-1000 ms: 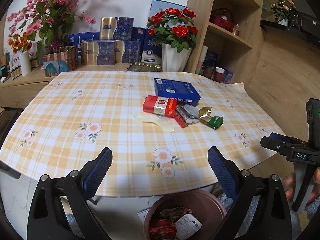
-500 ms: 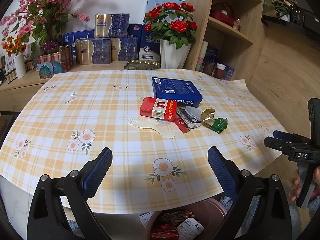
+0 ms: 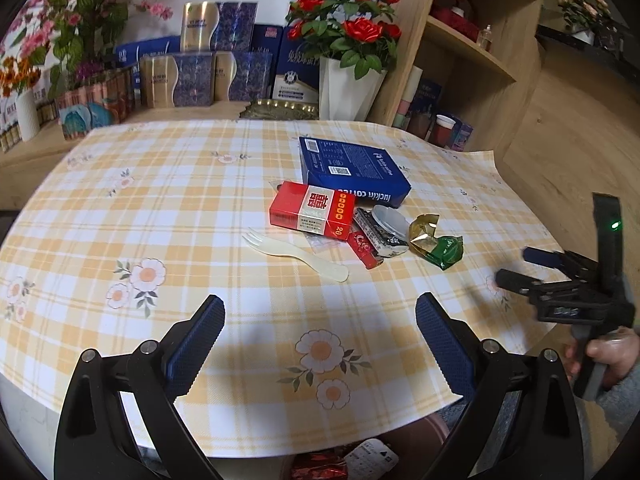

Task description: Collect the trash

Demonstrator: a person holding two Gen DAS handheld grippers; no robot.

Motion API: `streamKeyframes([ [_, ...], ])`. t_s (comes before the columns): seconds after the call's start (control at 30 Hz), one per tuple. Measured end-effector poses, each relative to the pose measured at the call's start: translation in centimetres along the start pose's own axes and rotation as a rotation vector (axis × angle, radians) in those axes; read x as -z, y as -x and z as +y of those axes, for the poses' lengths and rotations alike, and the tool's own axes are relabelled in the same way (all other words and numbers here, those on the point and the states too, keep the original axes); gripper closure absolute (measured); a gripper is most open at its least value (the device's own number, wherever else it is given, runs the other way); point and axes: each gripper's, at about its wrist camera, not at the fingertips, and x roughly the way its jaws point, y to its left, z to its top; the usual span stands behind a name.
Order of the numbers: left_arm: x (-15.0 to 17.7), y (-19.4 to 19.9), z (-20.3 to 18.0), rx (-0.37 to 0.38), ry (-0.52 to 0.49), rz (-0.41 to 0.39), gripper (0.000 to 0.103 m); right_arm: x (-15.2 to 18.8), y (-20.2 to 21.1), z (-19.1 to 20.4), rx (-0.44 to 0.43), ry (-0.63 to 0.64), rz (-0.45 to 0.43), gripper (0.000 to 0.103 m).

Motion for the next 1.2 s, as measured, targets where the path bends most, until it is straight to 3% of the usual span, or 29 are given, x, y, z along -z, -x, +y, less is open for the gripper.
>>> streamKeyframes([
  [0.03, -0.3, -0.6, 0.2, 0.006, 0.017, 0.012, 0.009, -0.4, -0.7, 0.1, -0.001, 0.023, 0.009, 0.022],
  [0.17, -1.5, -2.3, 0.5, 0.020, 0.041, 0.038, 0.009, -2.7, -3.8, 1.2, -0.009, 0.127, 0.032, 0.023],
  [0.37, -3.9, -5.8, 0.4, 0.041, 0.003, 0.083, 0.009, -4.5, -6.6, 2.7, -0.043, 0.217, 0.071, 0.027],
  [0.47, -5.3, -8.1, 0.3, 0.056, -0.035, 0.112, 0.009, -4.8, -7.7, 2.9, -0.085, 0.229, 0.107, 0.045],
  [0.5, -5.9, -9.1, 0.4, 0.050, -0.045, 0.124, 0.008, -4.8, -7.9, 3.0, -0.097, 0.231, 0.117, 0.064],
  [0.53, -6.2, -9.8, 0.4, 0.047, -0.049, 0.132, 0.008, -4.7, -7.9, 2.9, -0.106, 0.227, 0.125, 0.073],
  [0.83, -8.6, -15.0, 0.2, 0.031, -0.098, 0.208, 0.008, -4.1, -5.5, -0.2, -0.141, 0.016, 0.051, 0.077],
  [1.03, -8.6, -16.5, -0.3, -0.024, -0.162, 0.224, 0.008, -3.5, -5.0, -1.3, -0.138, -0.043, 0.038, 0.077],
  [1.1, -8.6, -16.6, -0.4, -0.047, -0.195, 0.222, 0.014, -3.3, -4.7, -1.4, -0.134, -0.056, 0.038, 0.077],
  [1.2, -8.6, -16.7, -0.5, -0.052, -0.227, 0.223, 0.014, -3.3, -3.9, -1.5, -0.132, -0.070, 0.021, 0.078],
])
